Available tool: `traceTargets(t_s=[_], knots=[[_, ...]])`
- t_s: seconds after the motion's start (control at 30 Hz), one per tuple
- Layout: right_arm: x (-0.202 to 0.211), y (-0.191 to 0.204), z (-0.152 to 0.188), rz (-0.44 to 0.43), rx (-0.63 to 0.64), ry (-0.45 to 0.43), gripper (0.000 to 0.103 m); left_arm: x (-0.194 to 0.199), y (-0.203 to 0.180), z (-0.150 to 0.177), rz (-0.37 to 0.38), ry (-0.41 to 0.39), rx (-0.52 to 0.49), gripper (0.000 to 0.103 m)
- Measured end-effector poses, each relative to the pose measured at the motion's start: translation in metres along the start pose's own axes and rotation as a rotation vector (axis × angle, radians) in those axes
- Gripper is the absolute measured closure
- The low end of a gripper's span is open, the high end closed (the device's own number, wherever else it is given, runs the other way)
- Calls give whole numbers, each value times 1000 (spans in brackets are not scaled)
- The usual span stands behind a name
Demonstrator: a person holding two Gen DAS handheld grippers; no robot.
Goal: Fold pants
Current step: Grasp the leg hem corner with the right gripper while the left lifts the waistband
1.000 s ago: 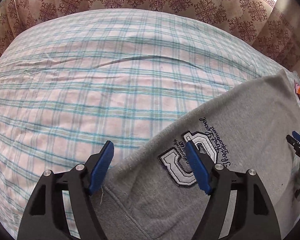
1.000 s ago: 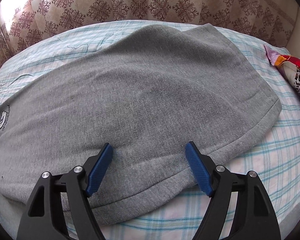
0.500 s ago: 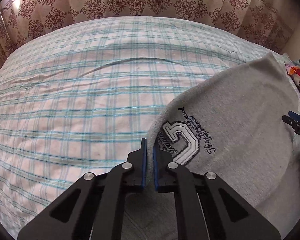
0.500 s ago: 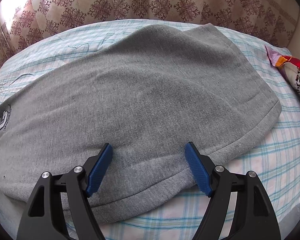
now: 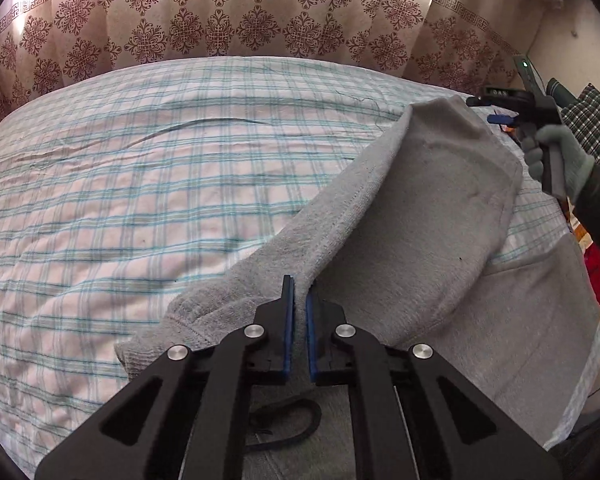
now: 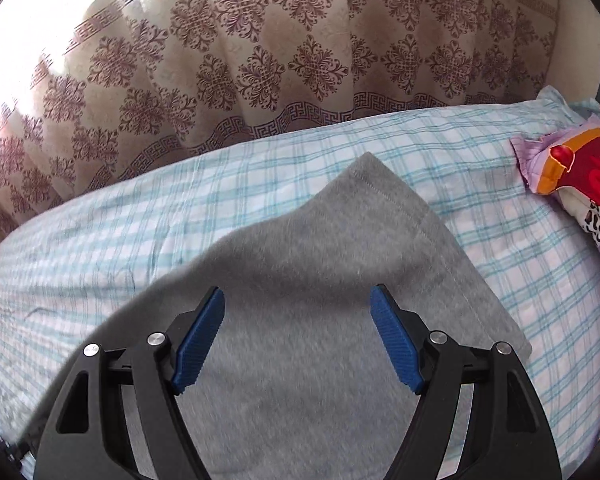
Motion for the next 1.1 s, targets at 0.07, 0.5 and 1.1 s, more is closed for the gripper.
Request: traceTargets(t_s=[0.07,0.5,1.1], knots=[[-15,-4,-15,19,-70,30,28,0,-5,10,12,16,-4,98],[-64,1,-55,154,-40,70,28,3,-18,59,87,73,27,97],[-66,-19,-44,300,29,122,93,10,-19,56,94,43,36,97]])
Point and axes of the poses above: each gripper's, at about its wrist camera, not at the fingertips, and x roughly against the way its jaws point, y to its left, z to its underside, the point moved 10 cm from there along -x, roughly the way its jaws point, and after that the axes turned 10 degrees about z, right-handed, at the moved point
